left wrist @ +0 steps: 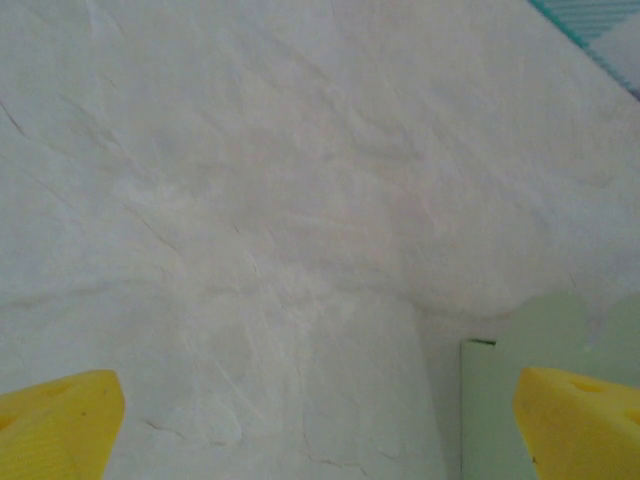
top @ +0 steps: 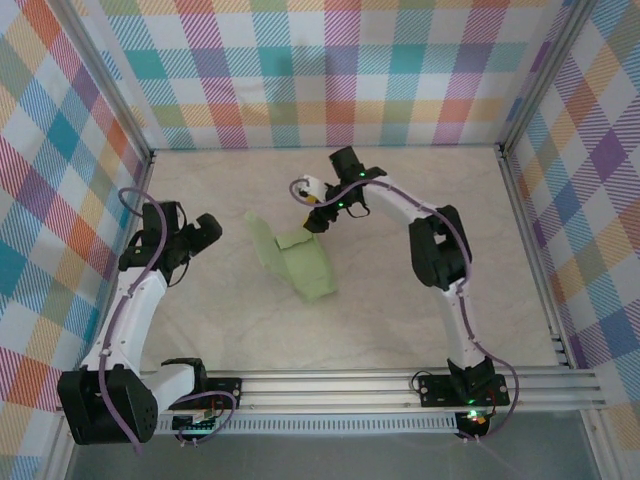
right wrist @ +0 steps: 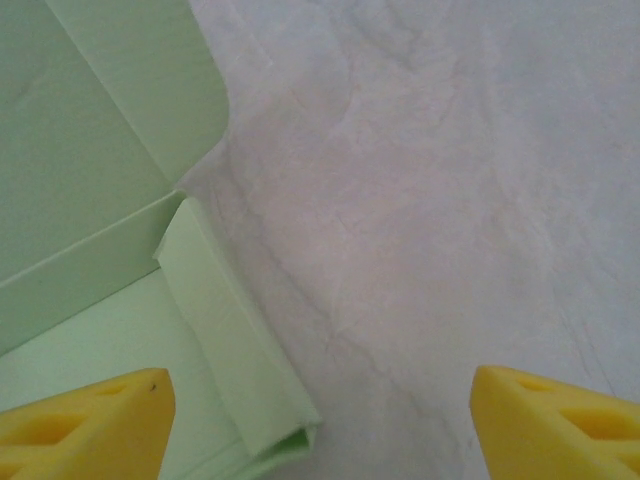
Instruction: Fold the paper box
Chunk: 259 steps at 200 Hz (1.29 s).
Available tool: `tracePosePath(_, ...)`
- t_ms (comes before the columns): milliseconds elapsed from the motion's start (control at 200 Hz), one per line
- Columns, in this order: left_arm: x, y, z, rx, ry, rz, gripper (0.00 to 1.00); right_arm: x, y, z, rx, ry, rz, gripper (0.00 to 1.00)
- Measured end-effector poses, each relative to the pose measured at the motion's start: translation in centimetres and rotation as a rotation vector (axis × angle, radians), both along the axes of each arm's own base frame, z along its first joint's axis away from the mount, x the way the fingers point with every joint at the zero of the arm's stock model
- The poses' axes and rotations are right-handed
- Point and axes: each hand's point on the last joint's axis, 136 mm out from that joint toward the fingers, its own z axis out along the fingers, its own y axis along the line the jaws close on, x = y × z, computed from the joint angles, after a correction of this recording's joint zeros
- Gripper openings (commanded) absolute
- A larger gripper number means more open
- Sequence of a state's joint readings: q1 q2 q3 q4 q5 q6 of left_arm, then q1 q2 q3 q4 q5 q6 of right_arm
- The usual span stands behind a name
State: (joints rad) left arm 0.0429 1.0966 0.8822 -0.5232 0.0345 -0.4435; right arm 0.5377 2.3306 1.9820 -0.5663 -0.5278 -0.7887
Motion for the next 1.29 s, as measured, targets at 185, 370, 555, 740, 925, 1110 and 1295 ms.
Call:
tracePosePath(185, 0.3, -1.1, -1.6, -0.059, 0.017, -0.031, 1.00, 0.1, 1.9, -1.9, -0.069, 0.005, 0.071, 0.69)
tracePosePath(370, 0.9, -1.8, -2.0, -0.091, 0.006, -0.061, 1.00, -0.6, 2.5, -3.0, -0.120, 0.024, 0.119, 0.61)
tracePosePath(555, 1.3, -2.4, -2.2, -0.115, -0.012, -0.086, 1.00, -1.2, 2.5, -4.0, -0.158, 0.041, 0.148, 0.42)
tracePosePath(740, 1.3, -2.5, -2.2, -0.118, -0.016, -0.091, 1.00, -2.1, 2.1, -4.7, -0.184, 0.072, 0.168, 0.34)
tracePosePath(925, 1.3, -2.5, -2.2, -0.118, -0.016, -0.093, 1.00, -2.5, 1.7, -5.0, -0.203, 0.087, 0.174, 0.11)
tracePosePath(1110, 1.5, -2.7, -2.5, -0.125, -0.012, -0.100, 1.00, -2.2, 1.6, -5.1, -0.211, 0.078, 0.162, 0.03)
tracePosePath(1295, 1.6, -2.7, -3.0, -0.126, -0.007, -0.099, 1.00, -1.8, 0.9, -5.0, -0.226, 0.042, 0.097, 0.00)
